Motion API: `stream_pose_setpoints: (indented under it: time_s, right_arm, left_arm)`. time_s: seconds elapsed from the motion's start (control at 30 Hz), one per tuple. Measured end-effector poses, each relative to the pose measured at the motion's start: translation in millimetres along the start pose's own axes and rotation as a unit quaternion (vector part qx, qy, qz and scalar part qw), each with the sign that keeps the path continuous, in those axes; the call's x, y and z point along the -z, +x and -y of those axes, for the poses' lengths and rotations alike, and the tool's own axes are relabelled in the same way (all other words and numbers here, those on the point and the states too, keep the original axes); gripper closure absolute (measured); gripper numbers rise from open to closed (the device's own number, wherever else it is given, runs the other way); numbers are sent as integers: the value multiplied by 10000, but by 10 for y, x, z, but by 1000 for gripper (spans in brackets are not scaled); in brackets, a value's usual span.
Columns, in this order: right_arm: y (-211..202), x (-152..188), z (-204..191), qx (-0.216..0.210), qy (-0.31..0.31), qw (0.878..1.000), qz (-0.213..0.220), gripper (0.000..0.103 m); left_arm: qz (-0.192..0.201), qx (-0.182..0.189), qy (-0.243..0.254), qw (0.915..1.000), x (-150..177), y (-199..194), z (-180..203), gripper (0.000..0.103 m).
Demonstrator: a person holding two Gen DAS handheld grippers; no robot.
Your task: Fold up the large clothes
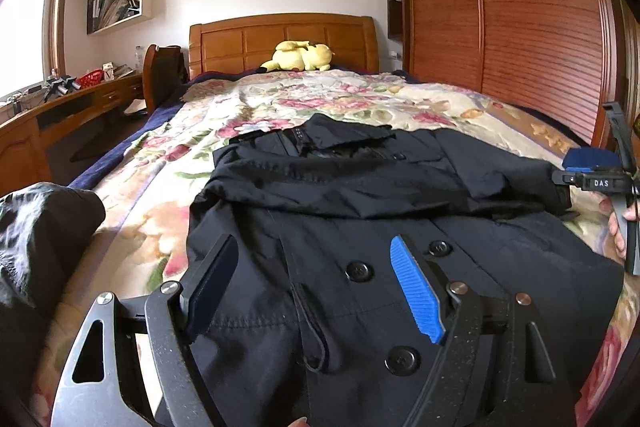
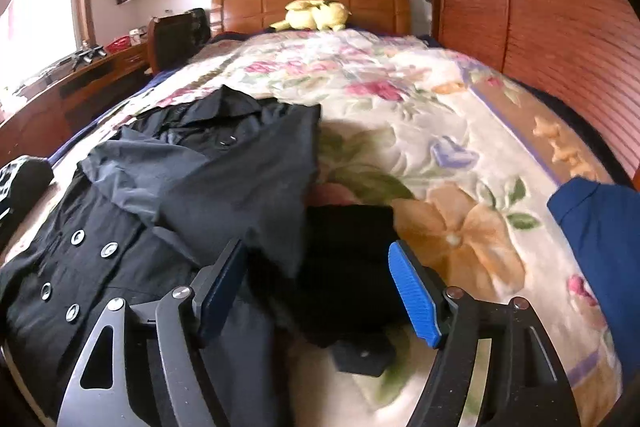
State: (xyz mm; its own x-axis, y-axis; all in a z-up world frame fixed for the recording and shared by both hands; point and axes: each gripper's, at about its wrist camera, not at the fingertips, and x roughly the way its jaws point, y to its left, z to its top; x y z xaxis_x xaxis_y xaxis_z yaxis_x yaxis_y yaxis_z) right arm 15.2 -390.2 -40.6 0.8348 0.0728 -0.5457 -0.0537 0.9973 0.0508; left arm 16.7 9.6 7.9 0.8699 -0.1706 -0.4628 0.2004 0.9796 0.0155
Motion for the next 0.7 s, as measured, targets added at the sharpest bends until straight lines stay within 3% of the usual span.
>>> stream_pose_setpoints:
  time_s: [0.2, 0.7]
  right_arm:
    - [169, 105, 31, -75, -79, 9985, -540, 28]
    - [195, 253, 140, 5, -194, 9967, -794, 28]
  left_arm:
    - [-54, 2, 10, 10000, 23, 5, 20, 24]
    - [-81, 68, 19, 9999, 45, 1, 22, 24]
